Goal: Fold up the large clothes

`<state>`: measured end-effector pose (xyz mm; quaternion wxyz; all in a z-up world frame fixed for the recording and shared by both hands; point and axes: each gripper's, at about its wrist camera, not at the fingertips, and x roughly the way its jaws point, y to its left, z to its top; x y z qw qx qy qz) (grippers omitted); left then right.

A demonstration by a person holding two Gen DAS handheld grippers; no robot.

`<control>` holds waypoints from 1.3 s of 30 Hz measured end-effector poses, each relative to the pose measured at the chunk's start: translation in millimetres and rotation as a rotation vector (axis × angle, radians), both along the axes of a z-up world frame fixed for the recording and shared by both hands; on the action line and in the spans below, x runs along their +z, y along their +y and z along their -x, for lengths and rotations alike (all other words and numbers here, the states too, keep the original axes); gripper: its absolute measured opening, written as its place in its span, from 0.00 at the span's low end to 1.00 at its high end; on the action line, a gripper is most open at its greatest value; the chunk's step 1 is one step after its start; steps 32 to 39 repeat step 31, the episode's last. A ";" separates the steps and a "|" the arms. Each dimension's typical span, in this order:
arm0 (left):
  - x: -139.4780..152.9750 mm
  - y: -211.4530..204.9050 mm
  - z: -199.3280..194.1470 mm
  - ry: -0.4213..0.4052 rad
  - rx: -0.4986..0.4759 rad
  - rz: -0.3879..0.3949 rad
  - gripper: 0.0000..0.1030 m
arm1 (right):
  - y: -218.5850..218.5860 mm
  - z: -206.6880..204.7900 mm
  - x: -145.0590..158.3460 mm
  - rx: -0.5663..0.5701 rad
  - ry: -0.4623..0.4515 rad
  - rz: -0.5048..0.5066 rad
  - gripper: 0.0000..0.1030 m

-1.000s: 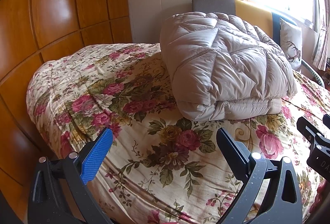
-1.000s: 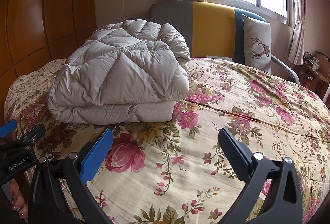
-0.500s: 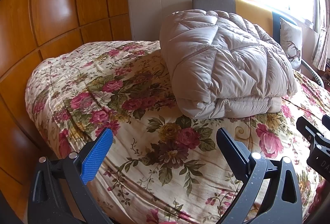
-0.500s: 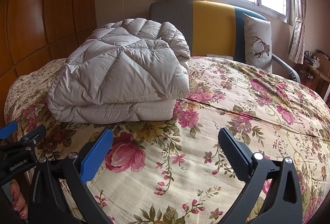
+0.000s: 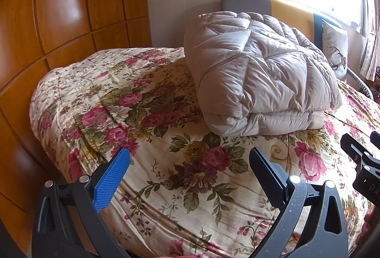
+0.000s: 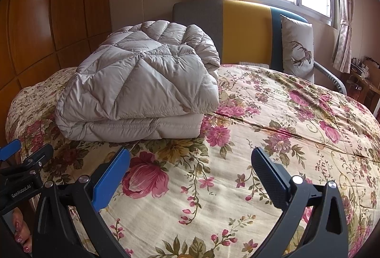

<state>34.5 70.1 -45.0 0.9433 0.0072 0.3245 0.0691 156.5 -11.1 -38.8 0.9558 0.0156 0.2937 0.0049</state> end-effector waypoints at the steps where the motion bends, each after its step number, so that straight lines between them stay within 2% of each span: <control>1: 0.1 -0.4 -0.1 0.002 -0.004 -0.002 0.96 | -0.1 0.2 0.0 0.001 0.000 0.000 0.98; 23: -3.3 -0.5 1.8 0.005 -0.006 0.007 0.96 | -0.5 -0.6 -3.0 -0.003 0.017 -0.009 0.98; 27: -7.0 -0.9 -1.9 0.045 -0.020 0.010 0.96 | -9.7 -4.6 -3.2 -0.033 0.026 -0.005 0.98; 31: -13.0 1.7 -7.2 0.081 -0.022 0.016 0.96 | -49.2 -20.2 -5.9 -0.148 0.082 -0.021 0.98; 39: -13.0 1.7 -7.2 0.081 -0.022 0.016 0.96 | -49.2 -20.2 -5.9 -0.148 0.082 -0.021 0.98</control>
